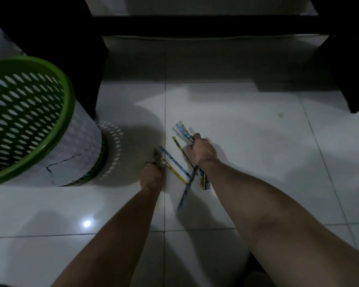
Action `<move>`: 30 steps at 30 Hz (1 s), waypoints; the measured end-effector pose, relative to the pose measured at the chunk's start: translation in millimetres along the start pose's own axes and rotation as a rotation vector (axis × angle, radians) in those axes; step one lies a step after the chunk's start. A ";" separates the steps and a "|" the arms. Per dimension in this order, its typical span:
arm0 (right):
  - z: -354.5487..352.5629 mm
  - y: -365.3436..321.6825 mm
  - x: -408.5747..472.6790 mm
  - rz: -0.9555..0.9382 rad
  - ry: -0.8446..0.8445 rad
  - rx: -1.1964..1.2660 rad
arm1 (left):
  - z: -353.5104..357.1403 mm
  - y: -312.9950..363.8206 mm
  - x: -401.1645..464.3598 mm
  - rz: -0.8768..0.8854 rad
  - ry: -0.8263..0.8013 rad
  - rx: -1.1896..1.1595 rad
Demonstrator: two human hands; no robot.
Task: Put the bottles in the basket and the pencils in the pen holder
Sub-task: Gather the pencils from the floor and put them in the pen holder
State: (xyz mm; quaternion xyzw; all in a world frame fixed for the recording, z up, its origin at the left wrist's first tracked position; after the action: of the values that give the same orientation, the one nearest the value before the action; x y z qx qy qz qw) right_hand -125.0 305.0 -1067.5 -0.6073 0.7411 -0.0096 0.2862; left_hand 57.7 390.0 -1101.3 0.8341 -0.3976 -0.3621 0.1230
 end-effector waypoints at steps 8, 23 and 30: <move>-13.3 63.3 -22.4 0.353 0.144 0.179 | -3.8 21.8 0.5 0.070 0.053 0.043; 17.4 75.2 -49.3 0.411 -0.020 0.321 | 20.4 50.2 -3.9 0.188 0.001 0.217; 22.9 74.1 -46.7 0.420 -0.031 0.328 | 17.5 48.0 0.6 0.145 0.013 0.155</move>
State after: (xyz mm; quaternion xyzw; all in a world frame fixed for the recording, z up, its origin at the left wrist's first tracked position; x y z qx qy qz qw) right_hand -176.7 374.4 -1094.2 -0.3856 0.8350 -0.0606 0.3878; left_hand 18.1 359.7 -1090.3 0.8124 -0.4830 -0.3151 0.0867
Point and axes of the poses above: each hand's wrist, its own x-axis towards the middle knuckle, its own z-axis out of the palm, y = z × x, the point moved 4 cm from there along x, towards the middle knuckle, and after that the axes turned 5 degrees about z, right-handed, at the moved point
